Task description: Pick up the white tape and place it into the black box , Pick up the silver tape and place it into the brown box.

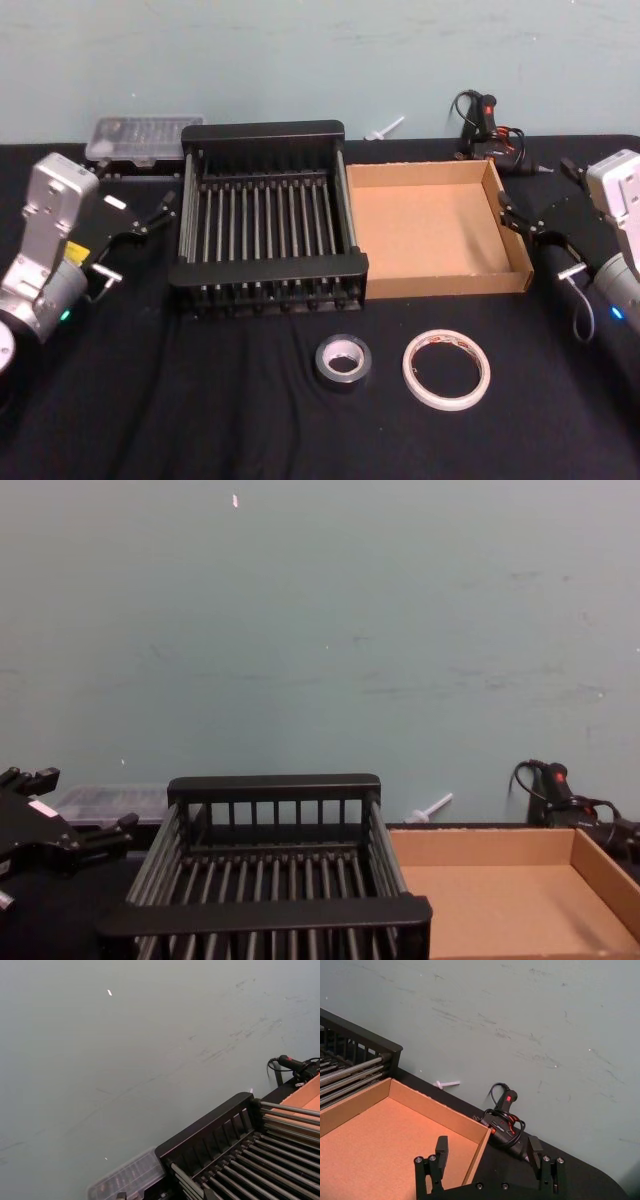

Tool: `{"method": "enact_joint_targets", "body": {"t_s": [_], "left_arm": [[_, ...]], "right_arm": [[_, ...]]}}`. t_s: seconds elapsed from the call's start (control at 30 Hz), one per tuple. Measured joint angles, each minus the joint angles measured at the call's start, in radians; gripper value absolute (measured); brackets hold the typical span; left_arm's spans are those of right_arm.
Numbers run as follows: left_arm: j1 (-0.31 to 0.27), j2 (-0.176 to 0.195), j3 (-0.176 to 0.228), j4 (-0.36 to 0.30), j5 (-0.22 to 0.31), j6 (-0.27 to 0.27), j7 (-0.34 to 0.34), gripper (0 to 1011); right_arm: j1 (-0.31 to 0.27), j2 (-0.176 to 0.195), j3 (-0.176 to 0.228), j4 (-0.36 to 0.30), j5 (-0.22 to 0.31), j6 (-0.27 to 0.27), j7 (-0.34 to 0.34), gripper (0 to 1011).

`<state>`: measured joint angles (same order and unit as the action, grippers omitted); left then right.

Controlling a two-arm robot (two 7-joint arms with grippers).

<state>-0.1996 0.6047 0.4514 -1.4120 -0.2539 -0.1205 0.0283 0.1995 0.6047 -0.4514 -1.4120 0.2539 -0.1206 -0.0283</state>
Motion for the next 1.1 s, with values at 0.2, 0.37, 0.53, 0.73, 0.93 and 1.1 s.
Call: {"method": "enact_joint_targets", "body": {"t_s": [0.2, 0.37, 0.53, 0.73, 0.93, 1.1], "left_arm": [[0.0, 0.0, 0.0, 0.0, 0.0, 0.0, 0.0, 1001], [0.0, 0.0, 0.0, 0.0, 0.0, 0.0, 0.0, 1001], [0.0, 0.0, 0.0, 0.0, 0.0, 0.0, 0.0, 1001], [0.0, 0.0, 0.0, 0.0, 0.0, 0.0, 0.0, 1001], [0.0, 0.0, 0.0, 0.0, 0.0, 0.0, 0.0, 1001], [0.0, 0.0, 0.0, 0.0, 0.0, 0.0, 0.0, 1001]], "right_arm": [[0.0, 0.0, 0.0, 0.0, 0.0, 0.0, 0.0, 1003], [0.0, 0.0, 0.0, 0.0, 0.0, 0.0, 0.0, 1003], [-0.009, -0.004, 0.012, -0.01, 0.002, 0.0, 0.01, 1002], [-0.045, -0.004, 0.039, -0.055, 0.03, 0.012, 0.036, 1003], [-0.096, 0.001, 0.071, -0.118, 0.077, 0.039, 0.064, 1003], [-0.141, 0.004, 0.092, -0.171, 0.119, 0.066, 0.09, 1003]]}}
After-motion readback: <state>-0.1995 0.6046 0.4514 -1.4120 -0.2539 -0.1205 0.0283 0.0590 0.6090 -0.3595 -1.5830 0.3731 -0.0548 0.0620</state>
